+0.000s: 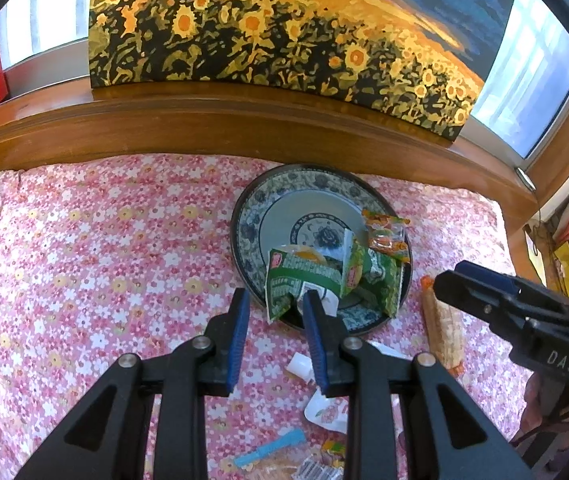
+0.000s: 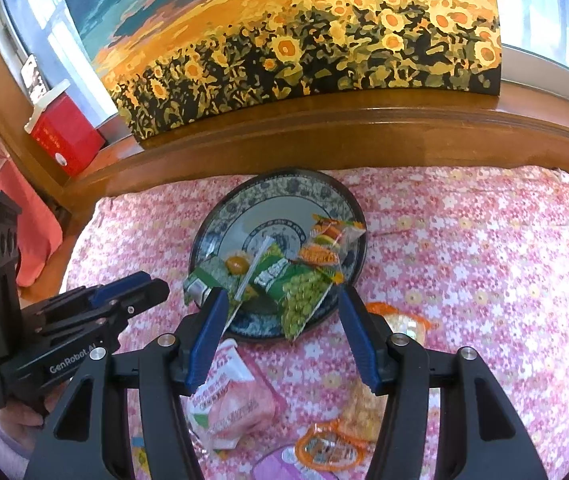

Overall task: Organize snacks
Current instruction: 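Lift both open tools off the plate and move toward the loose snacks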

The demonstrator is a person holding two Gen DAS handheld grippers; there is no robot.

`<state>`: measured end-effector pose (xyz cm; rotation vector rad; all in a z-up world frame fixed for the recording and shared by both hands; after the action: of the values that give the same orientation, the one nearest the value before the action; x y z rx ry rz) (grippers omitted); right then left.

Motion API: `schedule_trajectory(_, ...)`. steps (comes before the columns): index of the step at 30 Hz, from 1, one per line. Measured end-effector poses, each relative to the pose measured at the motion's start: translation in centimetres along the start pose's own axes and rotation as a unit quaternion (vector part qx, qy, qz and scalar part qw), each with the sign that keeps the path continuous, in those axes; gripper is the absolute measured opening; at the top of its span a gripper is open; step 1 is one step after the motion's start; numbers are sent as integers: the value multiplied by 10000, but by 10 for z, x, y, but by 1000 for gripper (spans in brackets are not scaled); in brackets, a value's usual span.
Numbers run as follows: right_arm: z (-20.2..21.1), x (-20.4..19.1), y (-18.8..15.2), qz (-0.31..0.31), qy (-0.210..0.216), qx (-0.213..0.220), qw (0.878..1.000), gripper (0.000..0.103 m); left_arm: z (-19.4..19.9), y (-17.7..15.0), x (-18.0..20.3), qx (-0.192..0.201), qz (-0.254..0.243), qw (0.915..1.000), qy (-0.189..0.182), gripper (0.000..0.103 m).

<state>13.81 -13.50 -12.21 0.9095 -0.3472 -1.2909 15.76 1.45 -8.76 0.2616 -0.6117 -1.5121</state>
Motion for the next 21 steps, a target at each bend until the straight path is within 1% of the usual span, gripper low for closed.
schedule_trajectory(6, 9, -3, -8, 3, -15, -7, 10000, 59, 10, -9, 3, 0, 19, 10000, 2, 28)
schedule_trajectory(21, 32, -9, -39, -9, -21, -116, 9999, 59, 30, -34, 2, -17, 132, 9999, 34, 28)
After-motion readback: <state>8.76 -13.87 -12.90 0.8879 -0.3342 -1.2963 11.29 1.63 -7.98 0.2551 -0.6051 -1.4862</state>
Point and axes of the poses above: each gripper's, at about its wrist camera, not at the fingertips, and z roughly against the way its jaws point, x to its right, y to its top, the point moved 10 cm from there along -z, roughly the way its jaws point
